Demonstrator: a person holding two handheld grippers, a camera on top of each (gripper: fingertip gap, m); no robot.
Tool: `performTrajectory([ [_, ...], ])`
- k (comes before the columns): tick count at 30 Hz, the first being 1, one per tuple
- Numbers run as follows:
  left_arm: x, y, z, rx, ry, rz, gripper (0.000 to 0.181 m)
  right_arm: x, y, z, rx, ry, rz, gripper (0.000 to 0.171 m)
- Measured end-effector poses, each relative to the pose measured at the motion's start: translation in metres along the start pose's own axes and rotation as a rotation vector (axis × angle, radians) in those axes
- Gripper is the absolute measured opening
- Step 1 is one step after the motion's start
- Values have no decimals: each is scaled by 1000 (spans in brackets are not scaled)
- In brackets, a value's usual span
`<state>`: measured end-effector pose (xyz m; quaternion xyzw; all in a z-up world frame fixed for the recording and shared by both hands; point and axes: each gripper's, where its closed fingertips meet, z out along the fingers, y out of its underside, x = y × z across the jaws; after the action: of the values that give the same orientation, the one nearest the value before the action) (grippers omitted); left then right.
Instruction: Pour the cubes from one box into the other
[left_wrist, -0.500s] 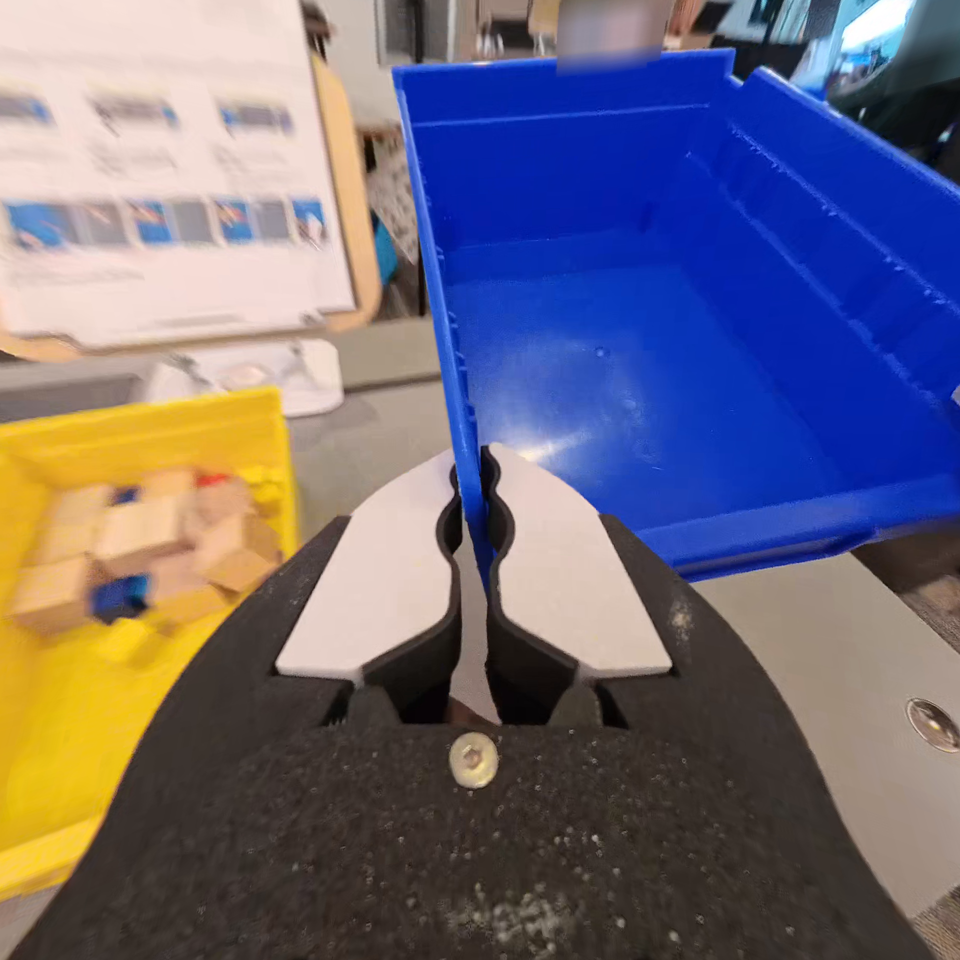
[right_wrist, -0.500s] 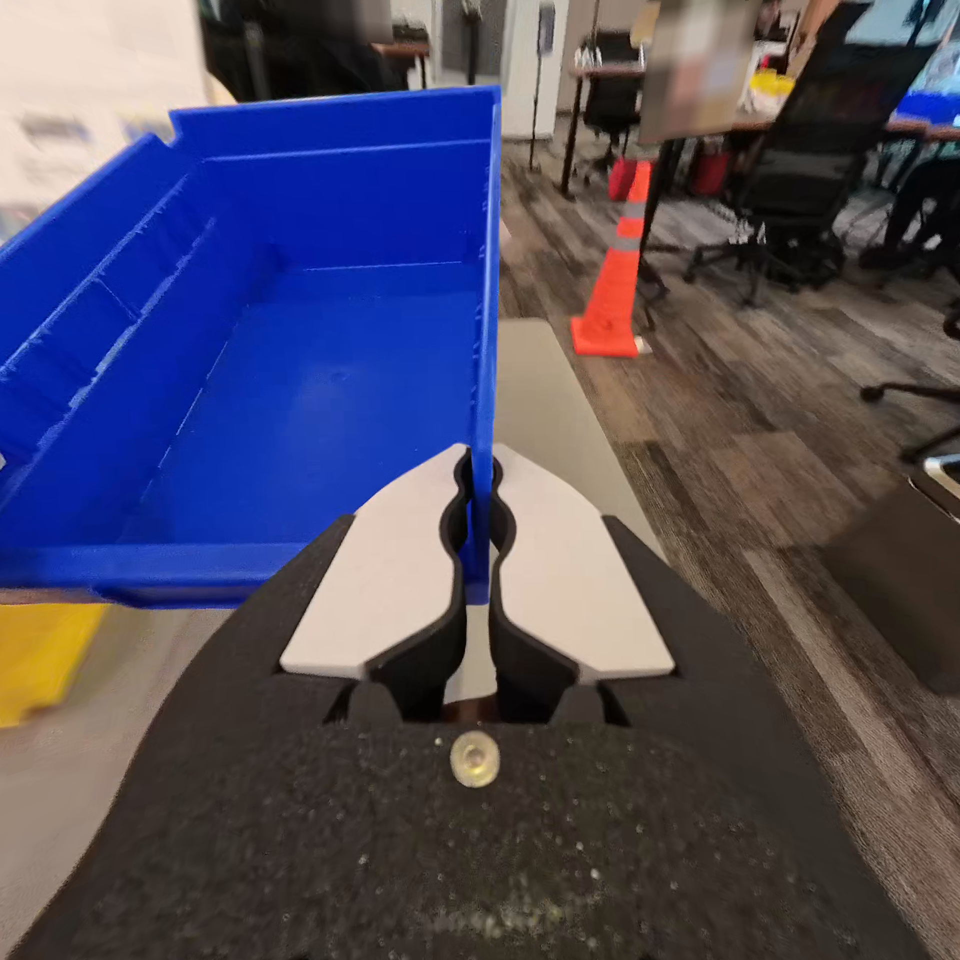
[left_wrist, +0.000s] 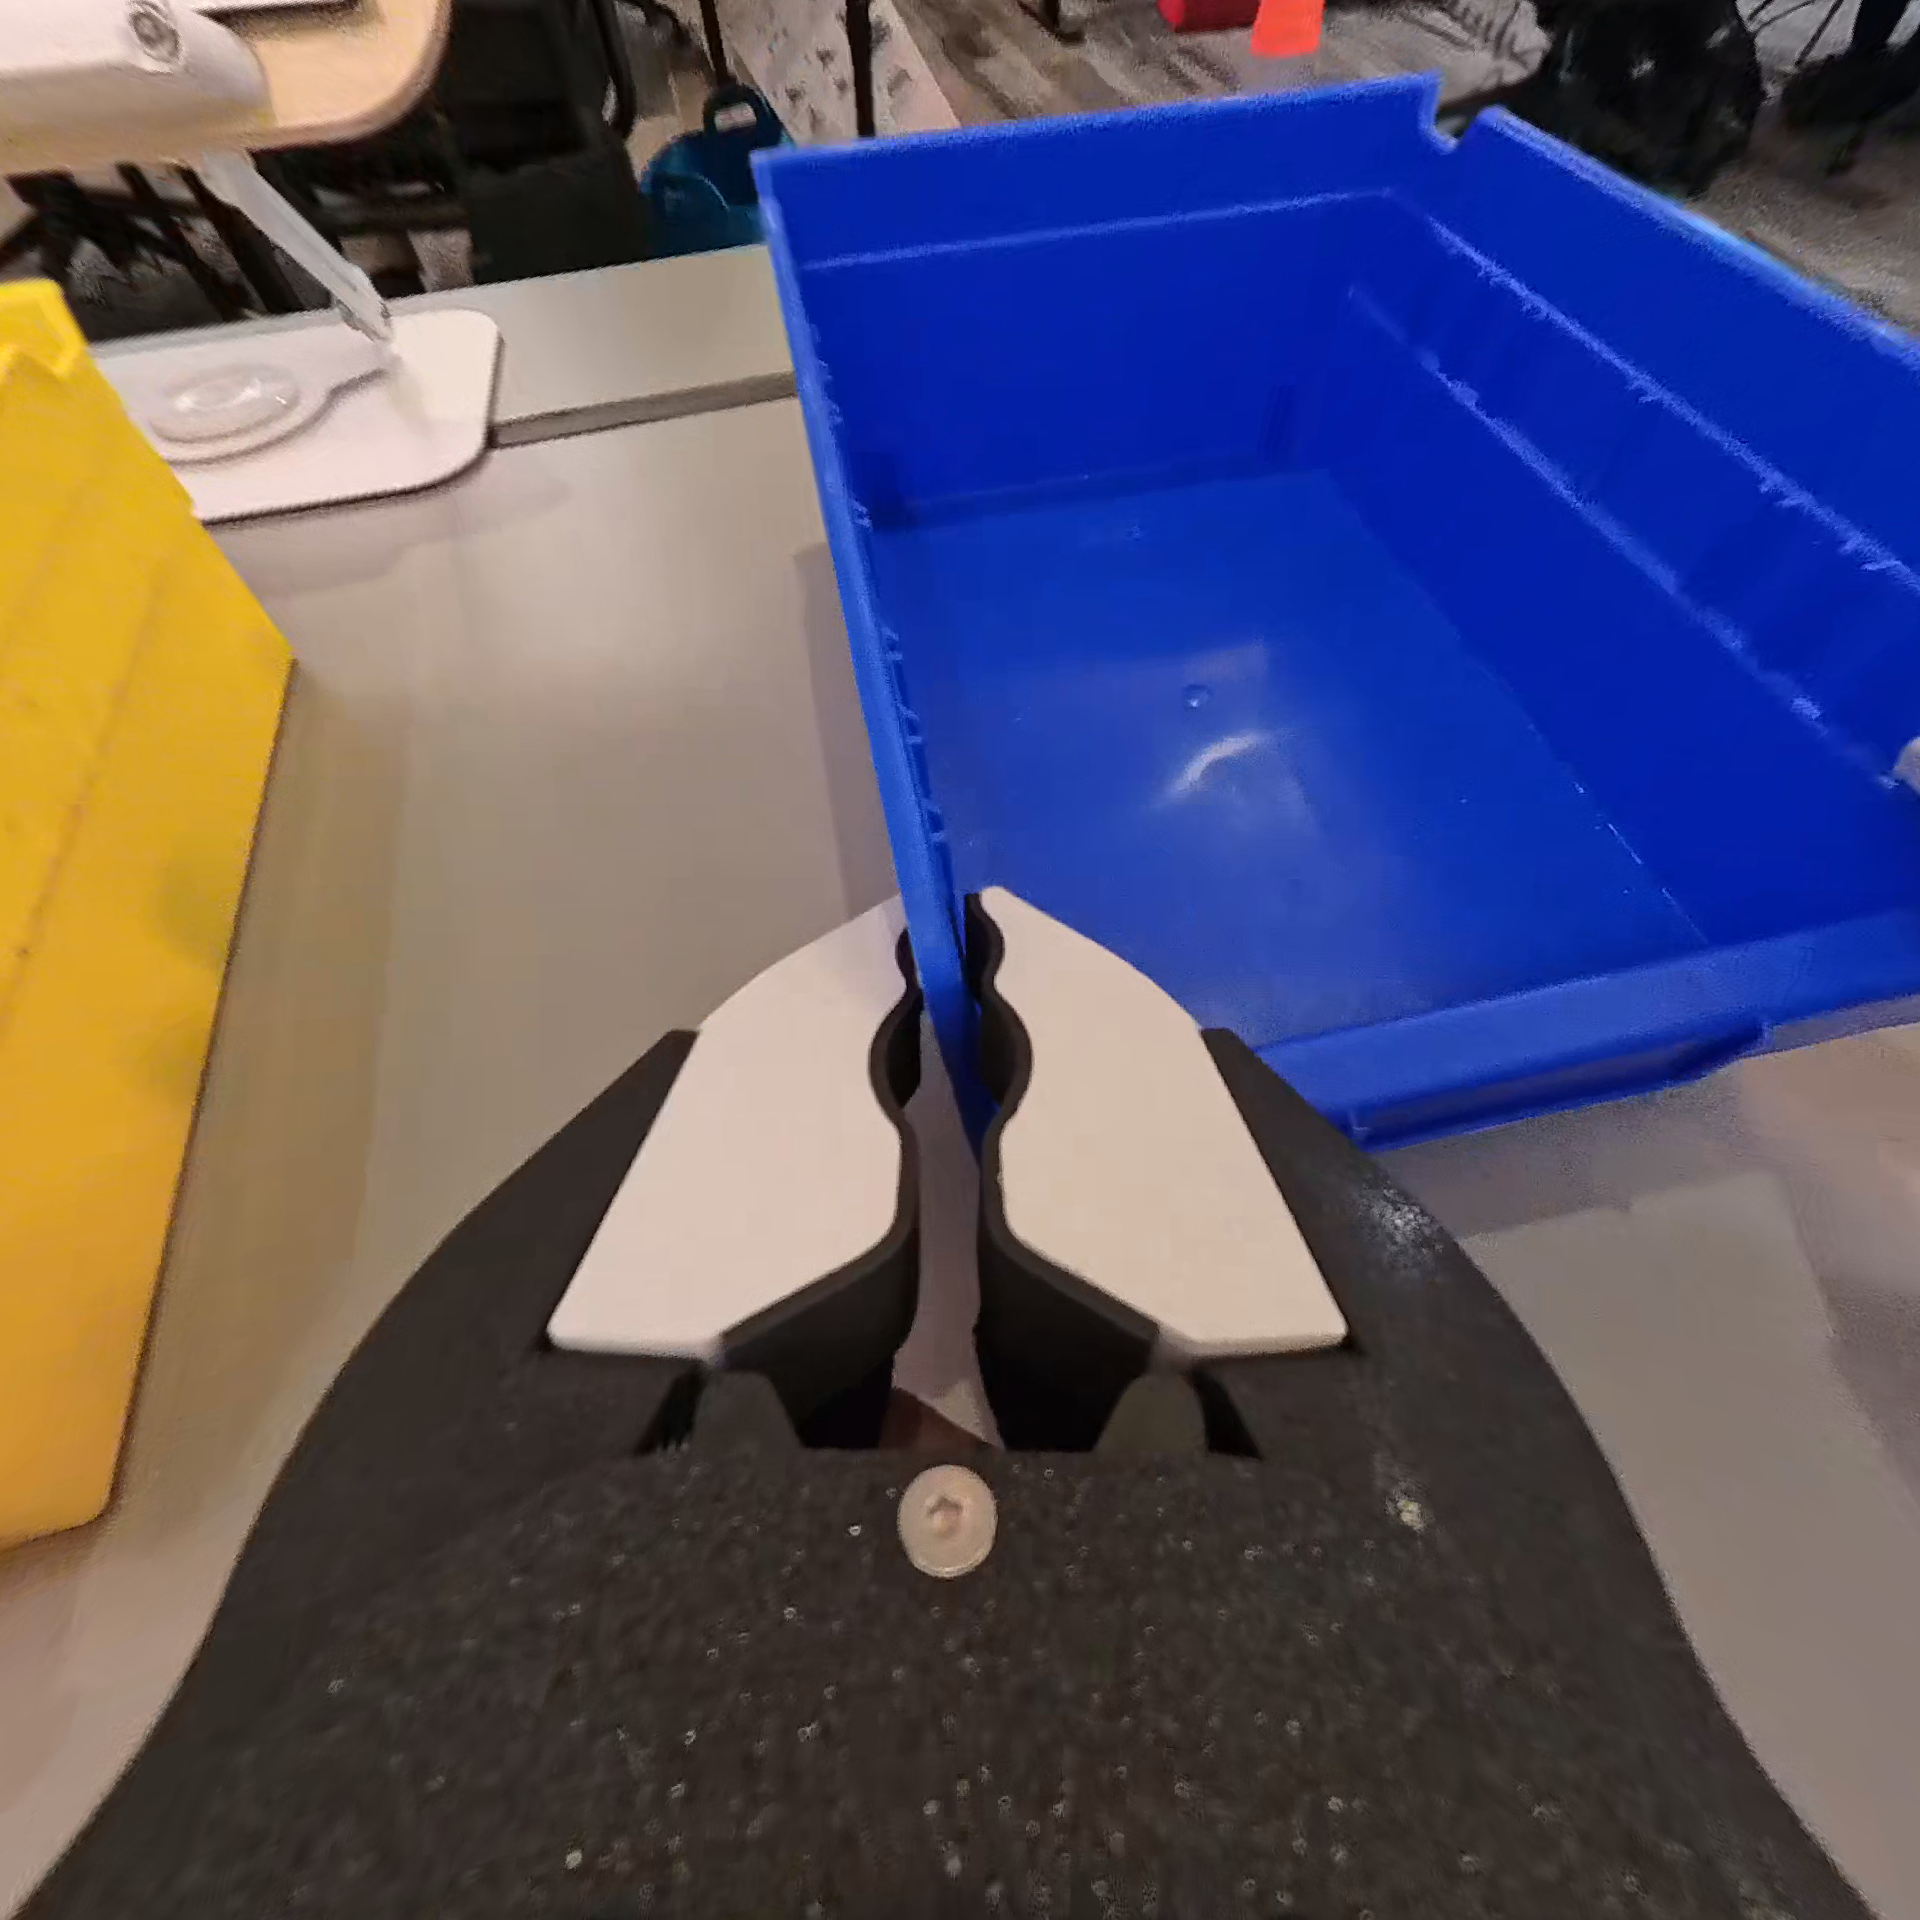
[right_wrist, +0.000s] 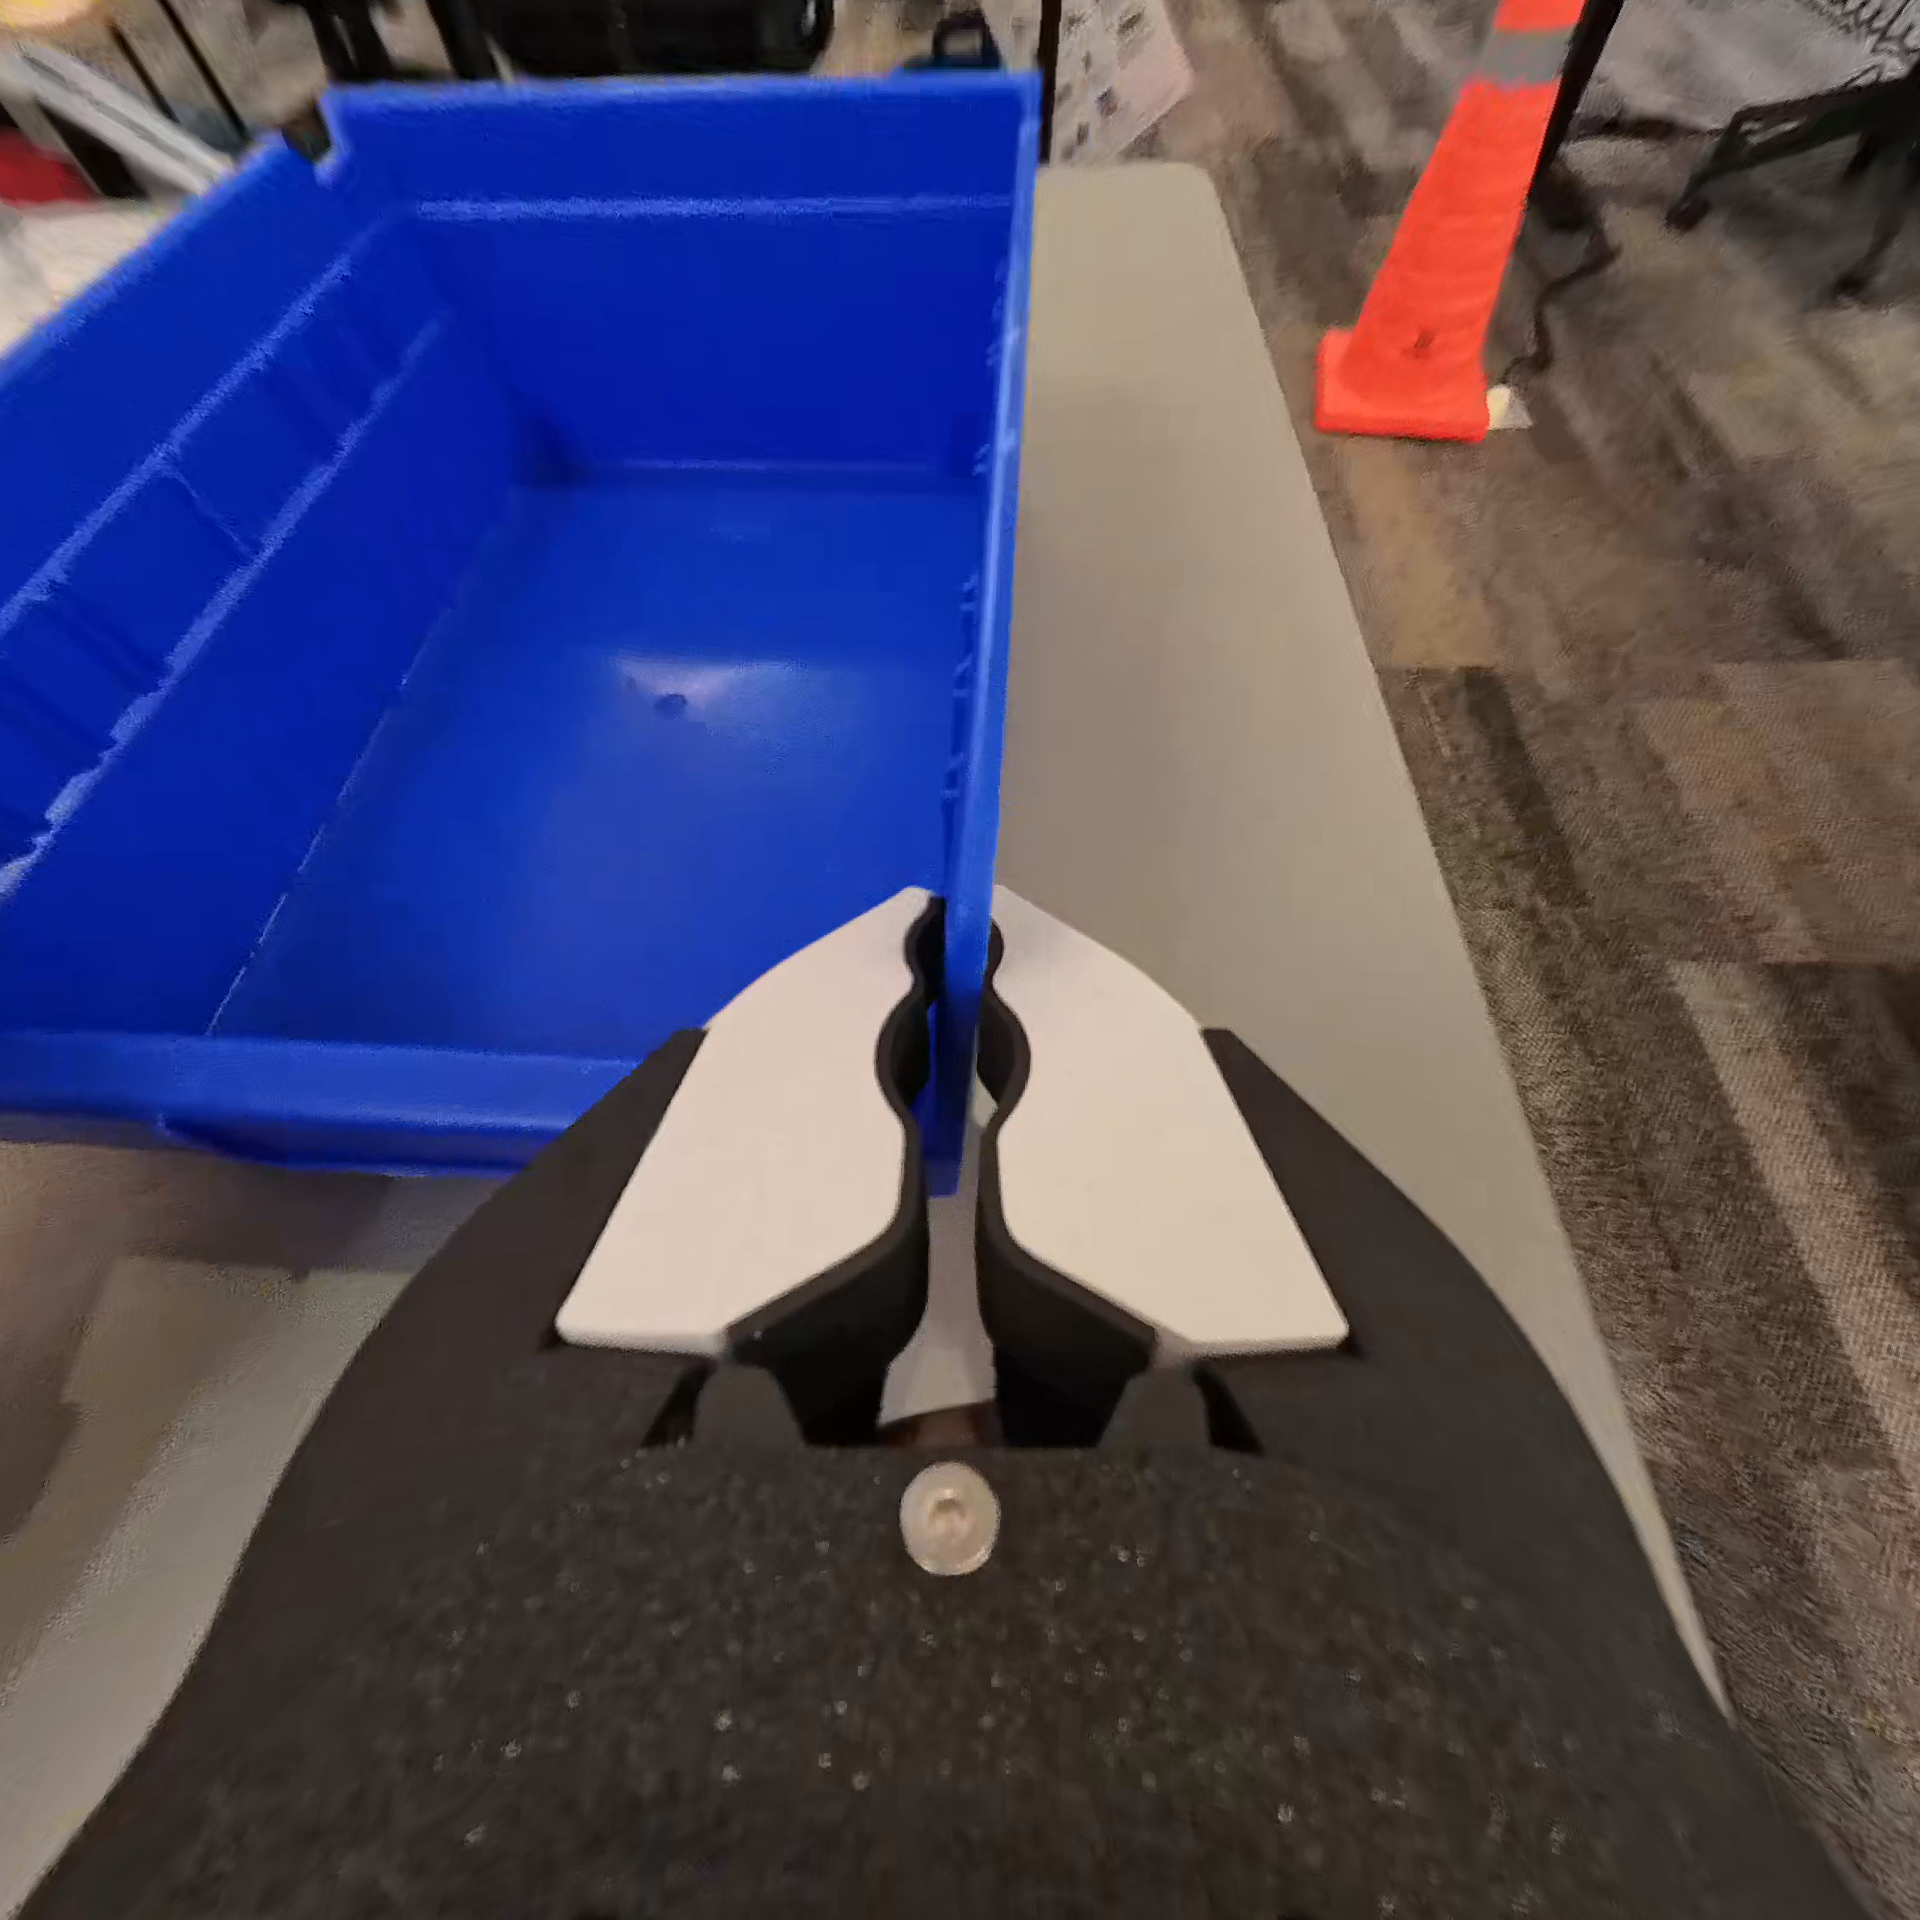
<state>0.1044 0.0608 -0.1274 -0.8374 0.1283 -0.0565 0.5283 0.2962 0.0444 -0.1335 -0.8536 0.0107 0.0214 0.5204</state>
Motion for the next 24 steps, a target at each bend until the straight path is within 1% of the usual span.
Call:
performTrajectory([
  [2, 0, 2, -3, -24, 30, -12, 7, -1, -1, 2, 7, 0, 1, 3],
  [3, 1, 3, -8, -48, 68, -28, 15, 1, -2, 0, -12, 23, -28, 8],
  [4, 1, 1, -17, -56, 111, -43, 23, 6, -7, -4, -7, 65, -61, 18],
  [5, -2, -4, -30, -47, 156, -51, 25, 10, -15, -10, 21, 95, -77, 25],
  [6, -7, -10, -45, -28, 206, -56, 27, 11, -25, -17, 57, 107, -71, 26],
  [7, -16, -15, -62, -14, 254, -56, 30, 10, -35, -25, 95, 104, -55, 27],
  [8, -32, -17, -78, -15, 269, -51, 37, 6, -46, -33, 132, 83, -32, 31],
  [10, -80, -23, -105, -4, 239, -68, 40, -18, -67, -48, 190, -32, -1, 41],
  [12, -140, -30, -130, 47, 189, -95, 43, -53, -87, -61, 233, -150, -8, 43],
  [14, -208, -32, -148, 100, 73, -74, 47, -93, -102, -69, 263, -205, -60, 45],
  [17, -308, -14, -159, 103, -160, -2, 54, -170, -107, -66, 256, -248, -155, 54],
  [18, -331, -3, -158, 83, -196, -8, 55, -203, -102, -63, 236, -285, -158, 55],
  [20, -354, 23, -147, 15, -165, -79, 60, -278, -78, -54, 171, -403, -145, 56],
  [22, -355, 42, -133, -6, -77, -157, 61, -340, -40, -41, 100, -469, -154, 57],
  [24, -351, 53, -120, -17, -27, -184, 58, -370, -6, -22, 46, -408, -188, 57],
])
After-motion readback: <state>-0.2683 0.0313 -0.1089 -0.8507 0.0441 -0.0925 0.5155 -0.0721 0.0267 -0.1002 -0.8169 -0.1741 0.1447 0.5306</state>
